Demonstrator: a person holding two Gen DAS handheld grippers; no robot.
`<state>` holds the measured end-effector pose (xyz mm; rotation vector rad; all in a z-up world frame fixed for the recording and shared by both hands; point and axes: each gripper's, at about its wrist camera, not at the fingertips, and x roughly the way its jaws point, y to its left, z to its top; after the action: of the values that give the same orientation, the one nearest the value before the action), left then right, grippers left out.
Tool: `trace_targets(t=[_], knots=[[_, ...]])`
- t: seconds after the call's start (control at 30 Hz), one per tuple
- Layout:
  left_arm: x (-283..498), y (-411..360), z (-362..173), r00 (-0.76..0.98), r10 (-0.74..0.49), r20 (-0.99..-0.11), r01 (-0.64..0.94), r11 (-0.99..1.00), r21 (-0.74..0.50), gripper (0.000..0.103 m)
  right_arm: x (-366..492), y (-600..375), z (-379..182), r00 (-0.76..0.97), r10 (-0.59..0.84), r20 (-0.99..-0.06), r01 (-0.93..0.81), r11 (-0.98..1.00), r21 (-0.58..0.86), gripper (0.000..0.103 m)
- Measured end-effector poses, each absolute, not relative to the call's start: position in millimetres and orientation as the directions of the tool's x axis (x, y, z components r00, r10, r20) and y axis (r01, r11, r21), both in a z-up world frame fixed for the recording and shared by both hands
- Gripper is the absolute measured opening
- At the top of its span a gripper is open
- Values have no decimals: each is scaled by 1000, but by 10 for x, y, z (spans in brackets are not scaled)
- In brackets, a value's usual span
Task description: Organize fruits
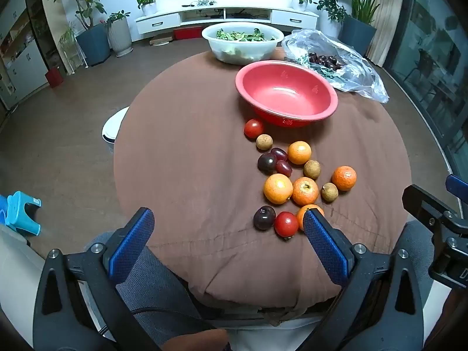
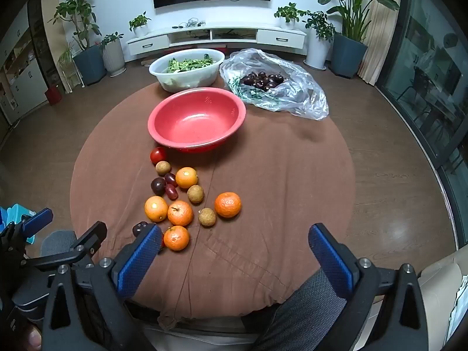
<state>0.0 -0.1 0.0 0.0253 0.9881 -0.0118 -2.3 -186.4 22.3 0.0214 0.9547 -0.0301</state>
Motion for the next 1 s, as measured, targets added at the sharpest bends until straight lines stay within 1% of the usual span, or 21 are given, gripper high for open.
trace_targets(t=[1.0], knots=[[1, -2, 0, 545, 1, -838, 20, 1000, 14, 103, -25, -1860, 168, 574, -12, -819, 35, 999, 10, 103]])
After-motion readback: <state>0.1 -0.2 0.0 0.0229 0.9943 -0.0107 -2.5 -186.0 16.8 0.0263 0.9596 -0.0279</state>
